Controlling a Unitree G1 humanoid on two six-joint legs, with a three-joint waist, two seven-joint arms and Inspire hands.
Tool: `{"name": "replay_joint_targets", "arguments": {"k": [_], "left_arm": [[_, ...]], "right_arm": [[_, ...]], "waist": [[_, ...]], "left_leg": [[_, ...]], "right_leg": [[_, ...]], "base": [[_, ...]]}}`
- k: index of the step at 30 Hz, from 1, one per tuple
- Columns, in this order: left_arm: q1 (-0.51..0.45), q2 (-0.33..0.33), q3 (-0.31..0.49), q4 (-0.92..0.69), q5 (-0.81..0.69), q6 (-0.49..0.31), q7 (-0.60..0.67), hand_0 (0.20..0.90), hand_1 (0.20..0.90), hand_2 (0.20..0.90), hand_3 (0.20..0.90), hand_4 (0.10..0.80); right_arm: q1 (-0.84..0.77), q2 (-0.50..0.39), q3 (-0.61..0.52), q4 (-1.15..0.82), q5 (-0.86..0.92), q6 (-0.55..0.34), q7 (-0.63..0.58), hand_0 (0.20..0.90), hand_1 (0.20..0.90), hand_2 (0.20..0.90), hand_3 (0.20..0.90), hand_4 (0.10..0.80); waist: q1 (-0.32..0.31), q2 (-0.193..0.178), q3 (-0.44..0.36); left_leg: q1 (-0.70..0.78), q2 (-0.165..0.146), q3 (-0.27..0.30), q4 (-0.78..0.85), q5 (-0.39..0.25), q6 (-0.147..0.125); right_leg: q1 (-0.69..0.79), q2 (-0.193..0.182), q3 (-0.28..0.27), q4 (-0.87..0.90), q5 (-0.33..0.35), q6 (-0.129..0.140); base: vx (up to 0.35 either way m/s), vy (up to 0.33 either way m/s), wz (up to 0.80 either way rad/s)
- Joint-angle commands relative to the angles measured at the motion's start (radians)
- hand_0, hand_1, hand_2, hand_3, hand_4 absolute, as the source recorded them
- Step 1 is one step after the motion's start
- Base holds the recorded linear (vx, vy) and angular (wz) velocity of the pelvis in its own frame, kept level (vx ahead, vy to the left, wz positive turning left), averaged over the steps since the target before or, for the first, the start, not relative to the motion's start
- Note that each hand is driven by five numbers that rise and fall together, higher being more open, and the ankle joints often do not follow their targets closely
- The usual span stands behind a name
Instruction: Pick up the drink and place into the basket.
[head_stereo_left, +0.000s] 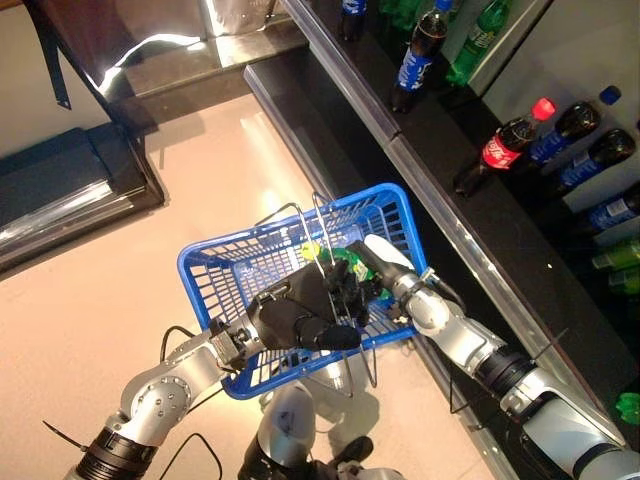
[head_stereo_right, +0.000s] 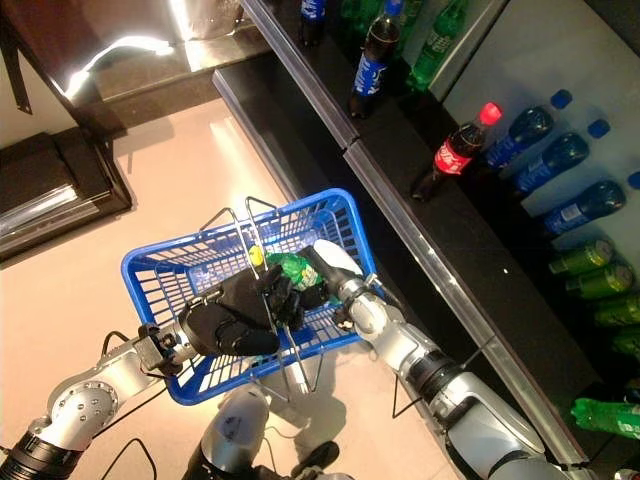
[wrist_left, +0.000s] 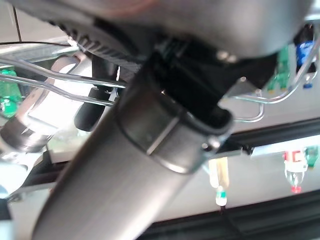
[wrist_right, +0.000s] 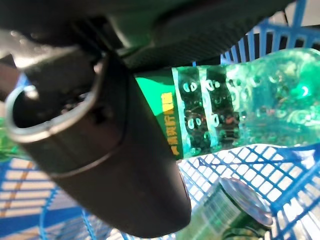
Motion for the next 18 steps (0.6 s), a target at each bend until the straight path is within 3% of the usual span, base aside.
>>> {"name": "replay_joint_targets", "arguments": {"k": [1, 8, 9, 18], "left_arm": [[-0.113, -0.131, -0.095, -0.26, -0.117, -0.105, -0.251, 0.3, 0.3, 0.3, 0.2, 0.1], [-0.148, -0.125, -0.127, -0.27, -0.11, -0.128, -0.278, 0.3, 0.3, 0.3, 0.2, 0.1], [-0.15, -0.124, -0.126, -0.268, -0.109, -0.129, -0.28, 0.3, 0.3, 0.3, 0.2, 0.1], [-0.194, -0.134, -0.16, -0.288, -0.1, -0.122, -0.305, 0.3, 0.3, 0.3, 0.2, 0.1]], "right_arm": [[-0.111, -0.005, 0.116, -0.015, -0.058, -0.049, -0.02, 0.3, 0.3, 0.3, 0.2, 0.1], [-0.156, 0.004, 0.161, 0.019, -0.085, -0.037, 0.033, 0.3, 0.3, 0.3, 0.2, 0.1], [-0.159, 0.009, 0.163, 0.021, -0.088, -0.036, 0.038, 0.3, 0.3, 0.3, 0.2, 0.1], [-0.197, 0.078, 0.192, 0.113, -0.121, 0.008, 0.089, 0.3, 0.3, 0.3, 0.2, 0.1]], "waist": [[-0.012, -0.015, -0.339], [-0.012, -0.011, -0.343], [-0.012, -0.014, -0.345], [0.0, -0.011, -0.354]], "left_leg": [[0.084, 0.01, 0.022, -0.072, -0.06, 0.014], [0.079, -0.001, 0.018, -0.072, -0.036, 0.019], [0.09, 0.01, 0.023, -0.072, -0.062, 0.012], [0.096, 0.006, 0.009, -0.072, -0.063, 0.013]], "right_leg": [[0.015, 0.031, -0.017, 0.032, -0.018, -0.018], [0.01, 0.022, -0.032, 0.035, 0.001, -0.021], [0.02, 0.032, -0.018, 0.032, -0.022, -0.021], [0.028, 0.031, -0.03, 0.033, -0.023, -0.021]], "base": [[0.007, -0.01, 0.17], [-0.005, 0.016, 0.02], [0.085, -0.072, -0.05], [0.017, -0.009, 0.0]]}}
